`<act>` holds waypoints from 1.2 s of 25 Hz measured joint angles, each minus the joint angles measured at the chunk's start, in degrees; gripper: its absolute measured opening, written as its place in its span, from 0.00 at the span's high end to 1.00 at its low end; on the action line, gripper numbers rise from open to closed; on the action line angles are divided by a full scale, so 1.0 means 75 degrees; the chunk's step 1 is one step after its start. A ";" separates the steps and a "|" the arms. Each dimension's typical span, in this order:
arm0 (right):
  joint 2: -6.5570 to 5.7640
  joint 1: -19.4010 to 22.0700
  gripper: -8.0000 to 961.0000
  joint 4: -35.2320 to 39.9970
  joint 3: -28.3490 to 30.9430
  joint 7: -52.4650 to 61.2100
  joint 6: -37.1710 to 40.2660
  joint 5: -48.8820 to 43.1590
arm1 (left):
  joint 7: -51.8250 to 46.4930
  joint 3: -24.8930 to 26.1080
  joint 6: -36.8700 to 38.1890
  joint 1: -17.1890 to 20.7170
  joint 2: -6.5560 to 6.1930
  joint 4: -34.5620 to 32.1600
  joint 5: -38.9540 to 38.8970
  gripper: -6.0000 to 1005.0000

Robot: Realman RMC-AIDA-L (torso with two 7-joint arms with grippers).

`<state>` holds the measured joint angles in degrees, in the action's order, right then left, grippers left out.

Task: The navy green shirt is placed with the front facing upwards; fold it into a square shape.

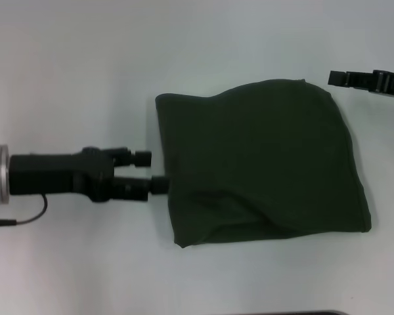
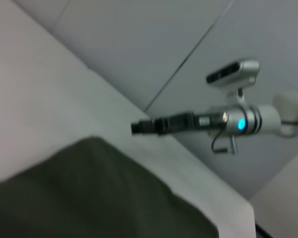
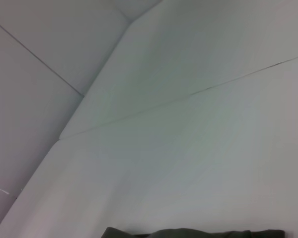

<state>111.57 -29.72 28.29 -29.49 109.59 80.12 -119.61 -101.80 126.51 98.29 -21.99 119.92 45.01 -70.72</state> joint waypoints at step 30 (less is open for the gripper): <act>-0.0114 0.0003 0.68 0.0283 0.0030 0.0024 0.0512 0.0030 | -0.1223 0.0041 -0.0112 -0.0781 -0.0036 -0.1210 0.1917 0.07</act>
<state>110.72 -29.70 30.42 -29.26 109.77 83.96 -119.38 -110.98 126.82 97.45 -27.85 119.65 35.94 -56.35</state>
